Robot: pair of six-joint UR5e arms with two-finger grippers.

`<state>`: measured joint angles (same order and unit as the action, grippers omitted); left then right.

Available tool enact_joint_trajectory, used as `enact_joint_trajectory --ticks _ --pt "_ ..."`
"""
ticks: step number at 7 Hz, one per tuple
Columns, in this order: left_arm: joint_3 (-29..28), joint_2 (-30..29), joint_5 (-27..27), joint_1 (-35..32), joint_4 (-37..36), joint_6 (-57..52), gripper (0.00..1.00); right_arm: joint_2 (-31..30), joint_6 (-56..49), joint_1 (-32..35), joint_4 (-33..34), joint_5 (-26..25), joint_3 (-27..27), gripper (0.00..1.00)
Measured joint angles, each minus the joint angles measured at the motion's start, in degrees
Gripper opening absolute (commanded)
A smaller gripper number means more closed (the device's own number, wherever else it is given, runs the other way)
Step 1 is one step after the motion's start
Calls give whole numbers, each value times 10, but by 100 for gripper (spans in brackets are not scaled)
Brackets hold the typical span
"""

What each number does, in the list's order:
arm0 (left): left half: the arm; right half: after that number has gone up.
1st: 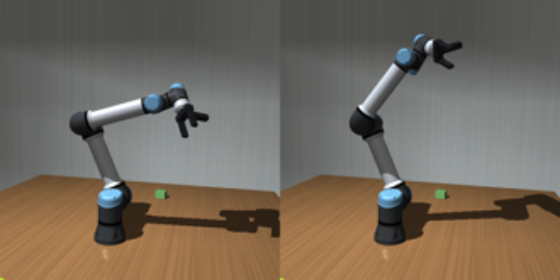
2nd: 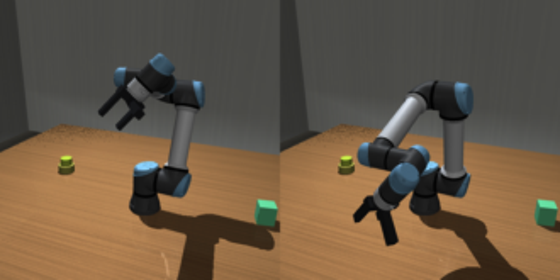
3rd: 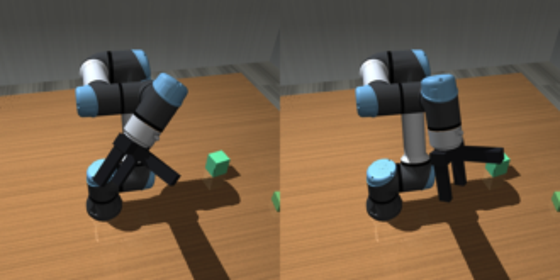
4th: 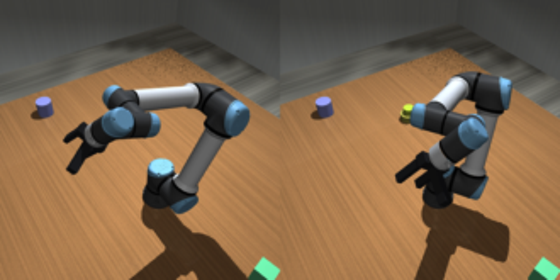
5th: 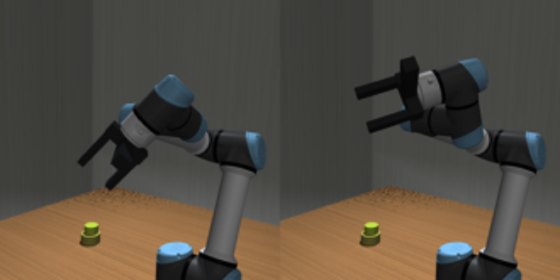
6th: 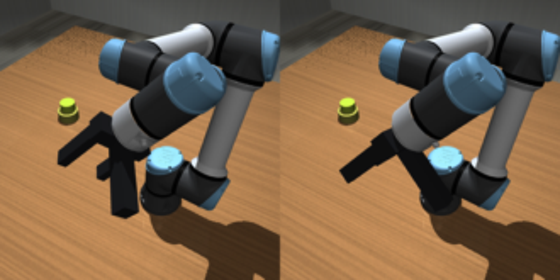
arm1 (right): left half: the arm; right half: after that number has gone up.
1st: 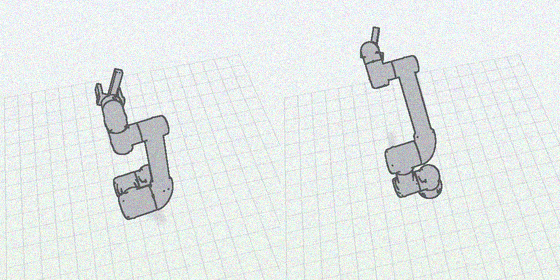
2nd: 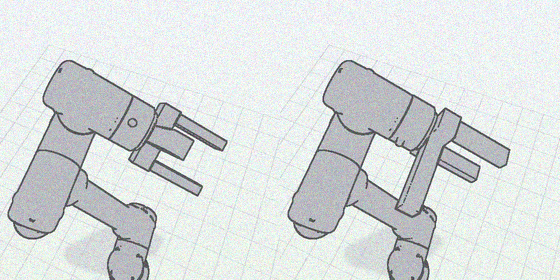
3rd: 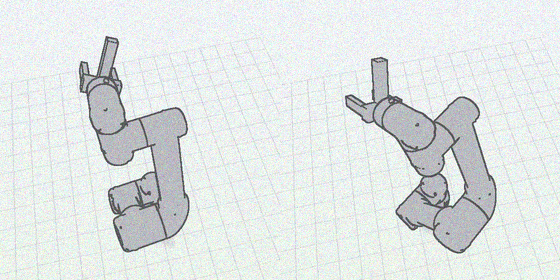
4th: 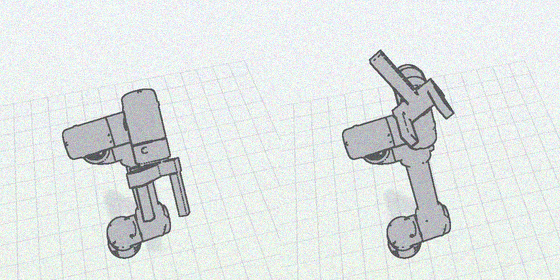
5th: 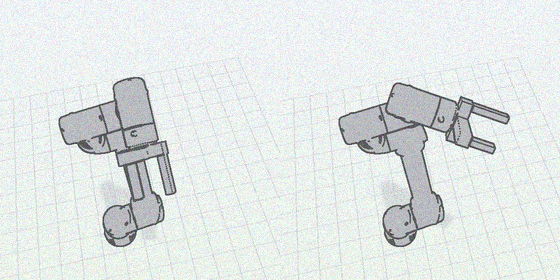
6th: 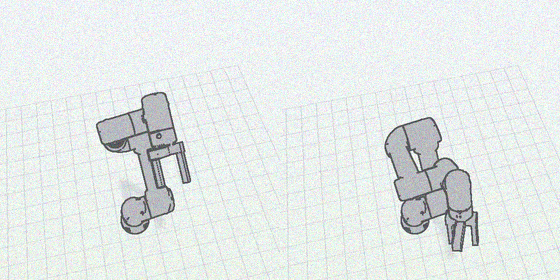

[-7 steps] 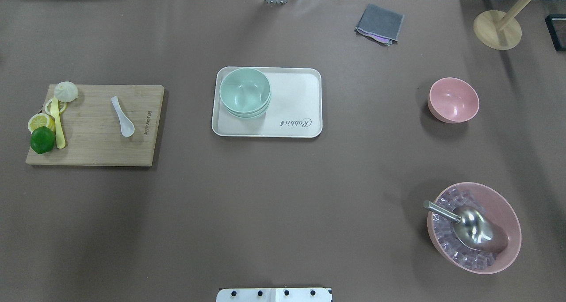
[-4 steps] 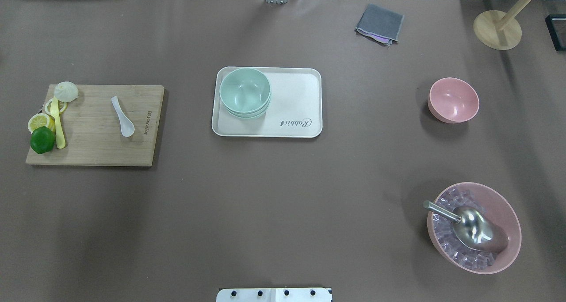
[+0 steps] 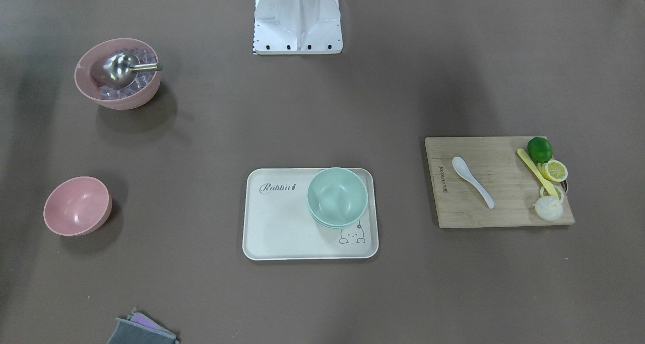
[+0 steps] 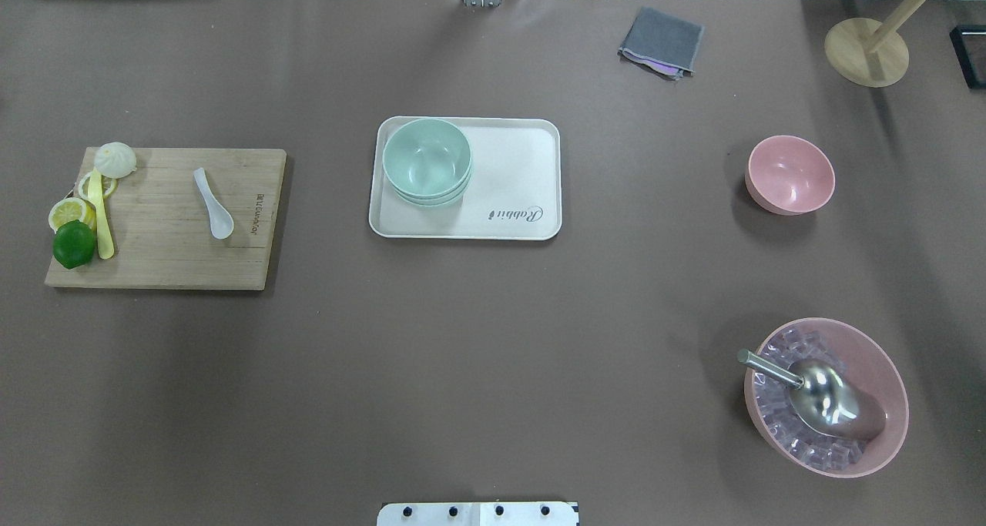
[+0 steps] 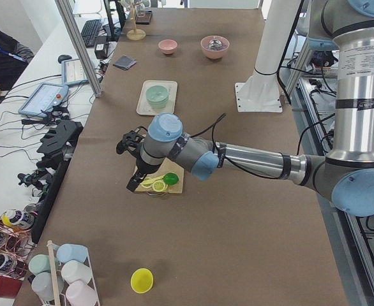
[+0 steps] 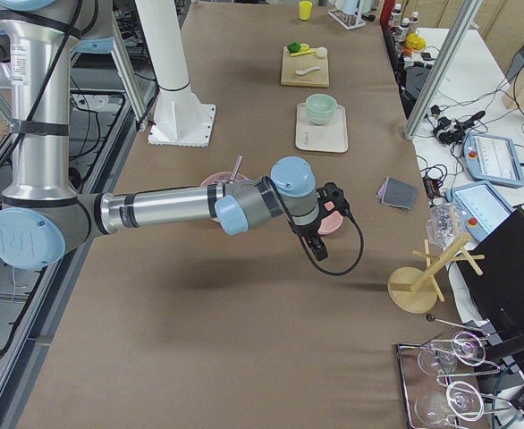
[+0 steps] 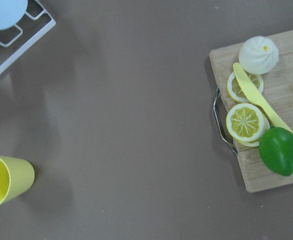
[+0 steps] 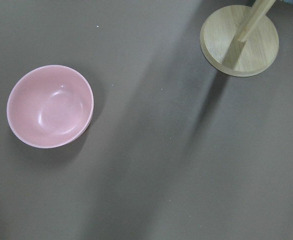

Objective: Stack pink bowl on green and place spoon

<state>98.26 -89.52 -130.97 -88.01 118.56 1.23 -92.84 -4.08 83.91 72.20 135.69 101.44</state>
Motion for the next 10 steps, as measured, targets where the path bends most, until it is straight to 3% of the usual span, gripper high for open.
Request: enact_joint_trajectory --ticks 2,4,5,6,8,10 --pt "-19 -4 0 7 31 10 98 70 54 -69 -1 -16 -67 100" --pt "-26 -2 -1 22 38 14 98 120 196 -146 -10 -39 -102 99" --pt "-27 -1 -1 28 39 15 98 129 259 -177 -39 -65 -117 92" --pt "-28 -1 -1 30 39 15 98 131 308 -202 -87 -91 -143 72" --pt "-28 0 -1 31 41 15 98 131 368 -222 -152 -110 -180 0" --pt "-27 3 -2 31 43 15 98 131 388 -226 -163 -112 -182 0"
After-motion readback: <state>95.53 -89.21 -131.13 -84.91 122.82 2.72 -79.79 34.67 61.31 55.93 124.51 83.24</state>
